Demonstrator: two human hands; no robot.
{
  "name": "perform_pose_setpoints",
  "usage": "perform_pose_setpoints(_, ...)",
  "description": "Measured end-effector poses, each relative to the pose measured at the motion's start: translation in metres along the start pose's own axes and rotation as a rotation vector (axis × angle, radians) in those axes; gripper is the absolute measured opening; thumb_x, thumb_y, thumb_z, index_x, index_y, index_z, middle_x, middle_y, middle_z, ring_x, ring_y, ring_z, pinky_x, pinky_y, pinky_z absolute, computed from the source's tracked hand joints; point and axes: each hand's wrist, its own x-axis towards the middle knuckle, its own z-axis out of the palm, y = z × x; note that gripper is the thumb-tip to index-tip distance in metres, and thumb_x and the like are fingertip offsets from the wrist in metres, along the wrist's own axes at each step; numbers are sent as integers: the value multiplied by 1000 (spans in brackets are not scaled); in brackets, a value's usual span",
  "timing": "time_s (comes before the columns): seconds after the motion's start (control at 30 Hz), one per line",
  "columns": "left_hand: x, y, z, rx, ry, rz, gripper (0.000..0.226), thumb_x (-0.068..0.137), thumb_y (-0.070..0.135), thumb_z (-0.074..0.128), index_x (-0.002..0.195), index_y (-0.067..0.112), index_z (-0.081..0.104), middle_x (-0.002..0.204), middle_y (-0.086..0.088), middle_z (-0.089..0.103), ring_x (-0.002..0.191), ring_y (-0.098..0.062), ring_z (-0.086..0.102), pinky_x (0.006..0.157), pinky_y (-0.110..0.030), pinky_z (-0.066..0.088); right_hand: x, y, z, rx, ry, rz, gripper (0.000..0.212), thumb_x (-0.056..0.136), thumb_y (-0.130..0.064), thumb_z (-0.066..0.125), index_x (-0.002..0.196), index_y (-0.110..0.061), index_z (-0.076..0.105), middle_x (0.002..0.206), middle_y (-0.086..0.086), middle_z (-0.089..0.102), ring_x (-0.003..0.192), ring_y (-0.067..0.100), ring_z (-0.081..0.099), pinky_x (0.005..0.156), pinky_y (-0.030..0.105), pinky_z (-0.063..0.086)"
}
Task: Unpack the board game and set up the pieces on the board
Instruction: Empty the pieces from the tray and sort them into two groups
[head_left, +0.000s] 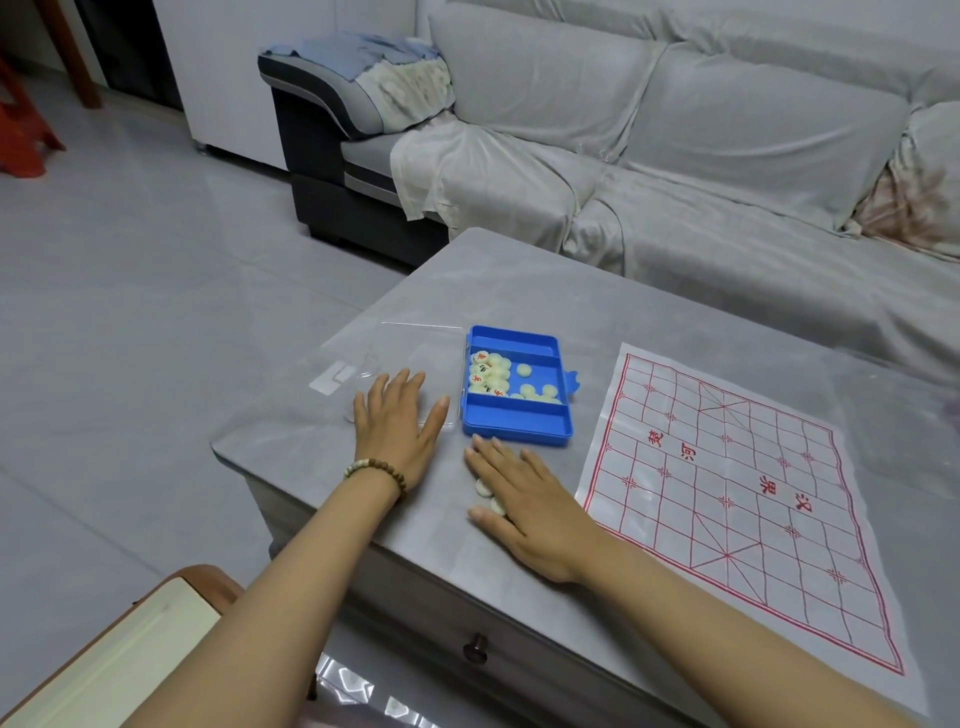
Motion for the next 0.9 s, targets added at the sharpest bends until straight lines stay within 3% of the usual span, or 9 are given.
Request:
perform_pose_setpoints(0.1,3,0,0,0,-4,-17,58,97,50,26,147,21,22,156,0,18,145,-20,5,117,-42,0,8,-6,-2,-8,-6,0,66,94,-58,19,150,-31,-3,158,-13,-8,143,0,-14,116,25,-14)
perform_pose_setpoints(0.17,4,-2,-1,5,-3,-13,59,97,50,25,148,21,20,156,0,17,145,-20,5,118,-42,0,7,-8,-3,41,47,-7,61,98,-51,26,151,-29,8,159,-12,3,145,2,-3,118,25,-6)
perform_pose_setpoints(0.3,7,-11,-2,83,-30,17,60,97,51,23,149,26,12,157,3,12,145,-20,3,117,-43,-1,5,-3,-13,291,384,23,46,95,-44,41,137,-26,44,144,-11,40,132,1,33,111,27,30)
perform_pose_setpoints(0.4,8,-15,-1,225,-73,33,63,95,56,20,150,27,7,158,2,6,145,-22,0,117,-43,-3,28,11,-30,271,552,102,44,93,-40,50,132,-18,49,139,-6,45,128,8,40,104,27,36)
perform_pose_setpoints(0.53,12,-14,0,310,-121,13,66,92,61,16,149,31,-1,158,2,-2,145,-25,-5,116,-44,-5,82,34,-55,132,411,414,55,94,-51,44,131,-10,45,134,4,47,120,21,46,95,30,38)
perform_pose_setpoints(0.63,18,-12,1,338,-133,-14,68,91,63,14,149,32,-3,158,3,-5,145,-25,-7,116,-44,-5,117,47,-52,84,305,560,61,93,-58,36,119,-4,50,126,11,51,114,27,46,91,35,38)
perform_pose_setpoints(0.9,42,-12,10,273,-29,-40,70,91,63,16,150,27,5,158,5,2,145,-20,-3,116,-42,-7,162,57,-52,131,346,430,52,91,-52,47,128,-16,45,128,6,46,121,25,37,96,34,31)
